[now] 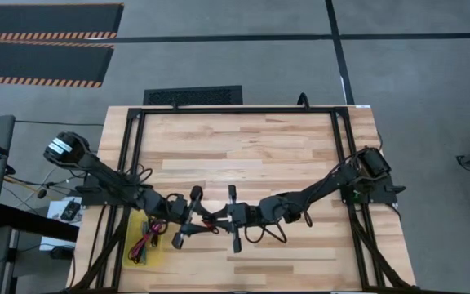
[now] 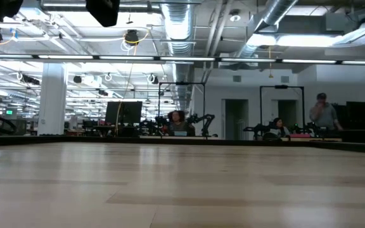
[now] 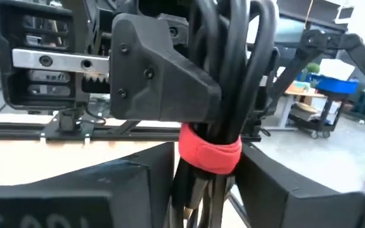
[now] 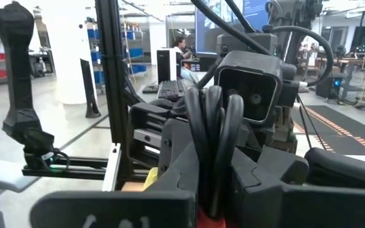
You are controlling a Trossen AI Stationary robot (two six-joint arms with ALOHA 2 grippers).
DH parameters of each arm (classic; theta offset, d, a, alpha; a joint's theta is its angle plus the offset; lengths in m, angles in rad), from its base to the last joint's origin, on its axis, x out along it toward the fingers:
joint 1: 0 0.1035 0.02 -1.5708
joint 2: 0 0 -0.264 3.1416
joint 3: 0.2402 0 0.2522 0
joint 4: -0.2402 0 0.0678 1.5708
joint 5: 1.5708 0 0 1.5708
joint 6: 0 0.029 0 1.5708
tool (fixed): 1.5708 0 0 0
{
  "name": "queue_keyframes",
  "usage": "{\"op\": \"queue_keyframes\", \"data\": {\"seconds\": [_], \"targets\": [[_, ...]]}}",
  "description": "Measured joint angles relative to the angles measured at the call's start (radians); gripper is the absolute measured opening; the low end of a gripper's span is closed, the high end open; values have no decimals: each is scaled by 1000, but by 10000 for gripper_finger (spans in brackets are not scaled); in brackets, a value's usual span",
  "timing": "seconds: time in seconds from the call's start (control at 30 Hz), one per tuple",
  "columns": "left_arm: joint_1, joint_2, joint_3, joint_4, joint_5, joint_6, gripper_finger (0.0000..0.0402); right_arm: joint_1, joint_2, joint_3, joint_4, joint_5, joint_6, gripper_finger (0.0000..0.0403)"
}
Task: Pick and place USB-C Cables
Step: Put the black charger cable into the yellow bin
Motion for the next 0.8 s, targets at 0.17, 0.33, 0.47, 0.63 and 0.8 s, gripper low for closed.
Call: {"op": "queue_keyframes", "data": {"seconds": [0.17, 0.33, 0.47, 0.63, 0.8], "targets": [[6, 6, 1, 3, 2, -21, 63, -1, 0, 0, 2, 1, 30, 49], [2, 6, 1, -13, -8, -76, 57, 1, 0, 0, -1, 41, 30, 74], [-45, -8, 3, -181, -66, -247, 60, 19, 2, -1, -44, 173, 29, 100], [-145, -112, -4, -641, -110, -542, 80, 43, -4, 2, -131, 421, 26, 128], [-287, -332, -2, -1022, -187, -830, 64, 44, 0, 1, -179, 521, 61, 142]]}}
